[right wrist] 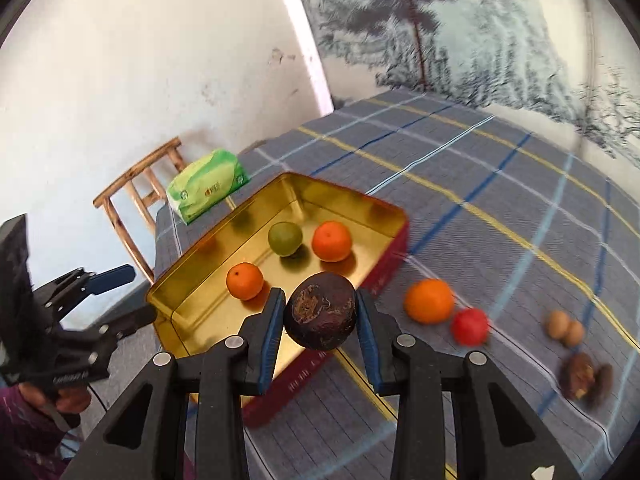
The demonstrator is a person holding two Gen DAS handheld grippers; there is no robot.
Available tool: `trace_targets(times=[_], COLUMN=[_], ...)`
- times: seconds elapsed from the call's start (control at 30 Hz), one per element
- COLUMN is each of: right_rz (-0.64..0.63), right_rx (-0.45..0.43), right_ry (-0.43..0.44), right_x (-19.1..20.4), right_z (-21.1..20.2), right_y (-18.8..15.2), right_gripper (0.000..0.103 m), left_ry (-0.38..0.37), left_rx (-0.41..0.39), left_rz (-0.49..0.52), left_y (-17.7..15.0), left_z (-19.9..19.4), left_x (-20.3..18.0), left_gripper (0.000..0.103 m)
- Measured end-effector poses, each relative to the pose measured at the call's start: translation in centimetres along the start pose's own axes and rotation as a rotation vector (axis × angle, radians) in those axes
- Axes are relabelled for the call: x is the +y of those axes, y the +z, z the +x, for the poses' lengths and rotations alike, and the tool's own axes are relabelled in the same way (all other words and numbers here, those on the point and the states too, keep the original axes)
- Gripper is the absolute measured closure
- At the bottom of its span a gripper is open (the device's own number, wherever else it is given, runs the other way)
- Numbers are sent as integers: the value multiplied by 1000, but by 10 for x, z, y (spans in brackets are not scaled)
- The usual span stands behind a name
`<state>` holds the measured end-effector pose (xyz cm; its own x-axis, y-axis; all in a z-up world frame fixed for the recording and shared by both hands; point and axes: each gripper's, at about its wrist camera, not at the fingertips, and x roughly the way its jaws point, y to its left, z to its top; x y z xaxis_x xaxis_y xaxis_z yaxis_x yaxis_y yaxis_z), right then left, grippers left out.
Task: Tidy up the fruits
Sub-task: 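Carry the dark brown fruit over the gold tin with the right gripper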
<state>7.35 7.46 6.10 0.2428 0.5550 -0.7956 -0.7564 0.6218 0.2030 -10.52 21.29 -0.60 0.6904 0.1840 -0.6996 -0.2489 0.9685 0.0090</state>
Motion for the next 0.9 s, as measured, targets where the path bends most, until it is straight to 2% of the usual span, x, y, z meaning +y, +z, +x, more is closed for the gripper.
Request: trace_targets(times=[0.23, 0.5, 0.9], right_rz=[-38, -43, 12], right_rx=[70, 125, 106], right_ry=[6, -3, -11], right_x=[13, 18, 15], right_z=[41, 75, 87], right_y=[19, 23, 33], right_gripper=[70, 70, 69], left_ry=[11, 25, 24], left_rx=[2, 19, 28], left_rz=[10, 12, 15], left_y=[-1, -3, -6], left_z=[2, 8, 12], left_x=[1, 10, 10], left_gripper=[36, 36, 36])
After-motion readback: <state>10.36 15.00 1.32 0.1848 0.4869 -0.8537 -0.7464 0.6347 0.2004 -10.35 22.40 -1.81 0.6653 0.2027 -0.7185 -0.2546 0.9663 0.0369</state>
